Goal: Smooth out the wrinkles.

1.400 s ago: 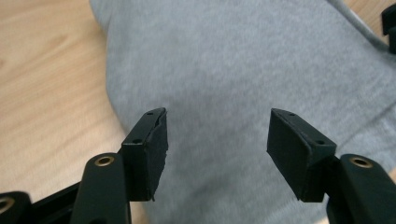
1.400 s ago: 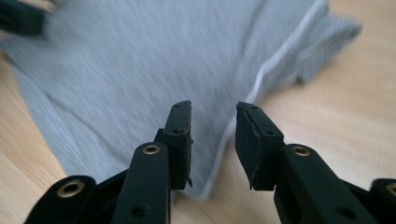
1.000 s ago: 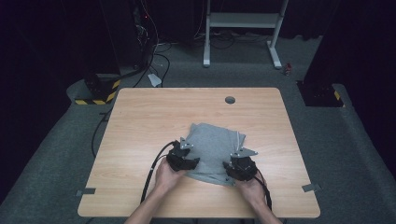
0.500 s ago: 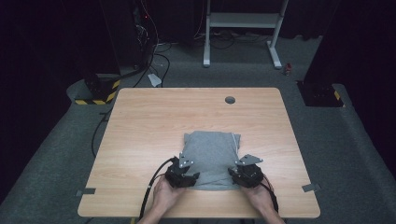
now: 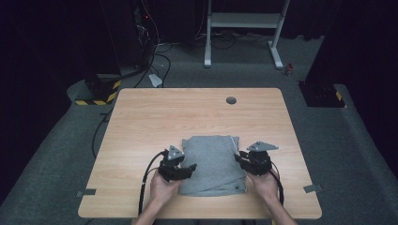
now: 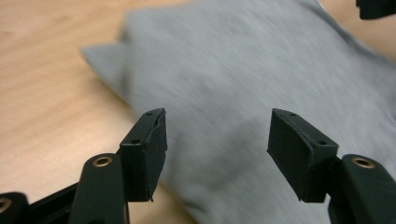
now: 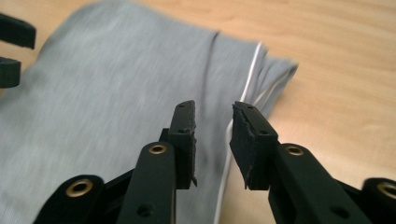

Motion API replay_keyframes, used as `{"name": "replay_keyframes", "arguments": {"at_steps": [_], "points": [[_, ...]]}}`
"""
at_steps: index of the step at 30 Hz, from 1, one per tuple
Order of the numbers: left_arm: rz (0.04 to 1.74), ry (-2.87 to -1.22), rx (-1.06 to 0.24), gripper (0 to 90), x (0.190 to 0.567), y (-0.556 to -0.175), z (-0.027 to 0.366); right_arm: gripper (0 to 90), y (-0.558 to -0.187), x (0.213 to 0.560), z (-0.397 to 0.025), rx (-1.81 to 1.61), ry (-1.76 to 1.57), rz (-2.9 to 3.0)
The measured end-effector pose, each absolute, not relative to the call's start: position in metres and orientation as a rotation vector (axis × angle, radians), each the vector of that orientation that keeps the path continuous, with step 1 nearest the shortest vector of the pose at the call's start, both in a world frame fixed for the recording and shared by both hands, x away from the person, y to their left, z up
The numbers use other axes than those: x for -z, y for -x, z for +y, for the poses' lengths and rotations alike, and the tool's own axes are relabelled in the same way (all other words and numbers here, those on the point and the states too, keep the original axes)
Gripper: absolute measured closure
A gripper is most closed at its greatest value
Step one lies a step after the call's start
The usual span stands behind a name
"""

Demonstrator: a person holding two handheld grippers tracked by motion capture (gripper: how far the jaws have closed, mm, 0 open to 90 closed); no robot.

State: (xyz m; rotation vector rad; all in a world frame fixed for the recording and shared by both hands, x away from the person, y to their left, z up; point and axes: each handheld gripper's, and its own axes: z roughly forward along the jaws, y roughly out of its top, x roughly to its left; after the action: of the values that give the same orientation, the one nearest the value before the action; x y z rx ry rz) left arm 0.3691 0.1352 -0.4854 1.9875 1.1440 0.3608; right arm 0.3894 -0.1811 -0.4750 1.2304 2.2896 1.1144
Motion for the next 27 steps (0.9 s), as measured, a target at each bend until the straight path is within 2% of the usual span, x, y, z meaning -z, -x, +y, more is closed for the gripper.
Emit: {"name": "replay_keyframes", "arguments": {"at_steps": [9,18,23,24,25,27], "points": [[1.269,-1.958,-0.353,40.8,0.477,-0.422,0.156,71.8,-0.437,0.473,-0.162,-1.061,-1.301,2.241],[1.328,-1.951,-0.287,45.9,0.489,-0.450,0.158,71.0,-0.458,0.481,-0.155,-1.020,-1.366,2.238],[1.337,-1.953,-0.223,52.6,0.500,-0.459,0.150,70.8,-0.466,0.484,-0.153,-1.006,-1.398,2.250],[1.334,-1.961,-0.208,60.4,0.502,-0.460,0.149,72.6,-0.468,0.486,-0.152,-0.996,-1.408,2.258],[1.330,-1.969,-0.191,60.4,0.505,-0.461,0.148,72.6,-0.468,0.486,-0.152,-0.996,-1.408,2.258],[1.315,-1.981,-0.176,72.1,0.507,-0.461,0.146,78.0,-0.470,0.486,-0.151,-0.987,-1.399,2.274]]}}
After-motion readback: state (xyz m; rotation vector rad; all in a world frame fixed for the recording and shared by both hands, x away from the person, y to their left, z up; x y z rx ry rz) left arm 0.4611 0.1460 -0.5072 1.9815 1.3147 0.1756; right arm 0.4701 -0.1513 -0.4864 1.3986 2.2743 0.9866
